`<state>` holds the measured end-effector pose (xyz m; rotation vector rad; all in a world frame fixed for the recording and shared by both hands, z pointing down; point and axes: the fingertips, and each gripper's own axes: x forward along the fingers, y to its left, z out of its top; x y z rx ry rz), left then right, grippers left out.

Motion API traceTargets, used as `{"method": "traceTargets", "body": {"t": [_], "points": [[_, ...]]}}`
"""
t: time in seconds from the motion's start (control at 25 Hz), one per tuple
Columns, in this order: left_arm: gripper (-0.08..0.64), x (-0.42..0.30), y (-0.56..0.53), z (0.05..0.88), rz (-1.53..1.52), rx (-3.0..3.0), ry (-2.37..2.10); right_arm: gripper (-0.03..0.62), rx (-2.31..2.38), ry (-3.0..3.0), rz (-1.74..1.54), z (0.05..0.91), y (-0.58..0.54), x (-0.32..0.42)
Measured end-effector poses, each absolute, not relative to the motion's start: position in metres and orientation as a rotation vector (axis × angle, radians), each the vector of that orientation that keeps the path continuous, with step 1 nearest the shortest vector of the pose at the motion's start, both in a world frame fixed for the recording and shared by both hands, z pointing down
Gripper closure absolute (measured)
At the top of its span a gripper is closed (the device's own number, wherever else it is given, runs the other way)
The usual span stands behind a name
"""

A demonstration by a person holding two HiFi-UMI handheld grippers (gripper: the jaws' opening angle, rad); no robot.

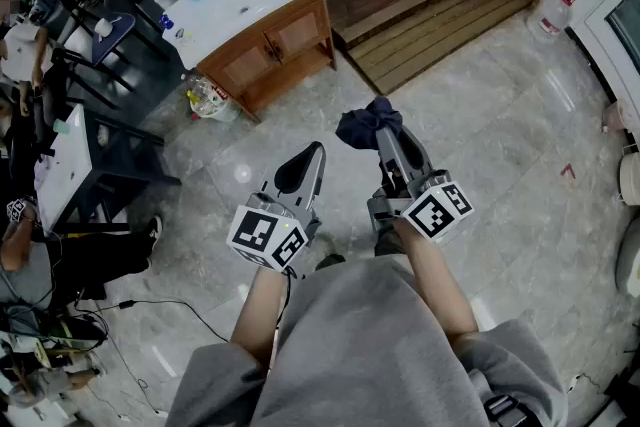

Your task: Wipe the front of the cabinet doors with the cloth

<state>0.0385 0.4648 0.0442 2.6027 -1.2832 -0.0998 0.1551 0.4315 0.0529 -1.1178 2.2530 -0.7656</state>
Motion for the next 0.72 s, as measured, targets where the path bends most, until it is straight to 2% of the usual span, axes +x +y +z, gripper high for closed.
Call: {"method": "traceTargets", "body": {"t": [0.28,0.72], "points": [[0.552,-0.023,0.491,0.05,-0.151,2.598,-1.236,0.512,-1.179,2.285,-0.732,0.061,0.474,0.084],[0.552,-0.054,0.507,0.057,-0.158,2.612,-1.208,0.511,-1.247,2.356,-0.672,0.063,0.488,0.045]]}}
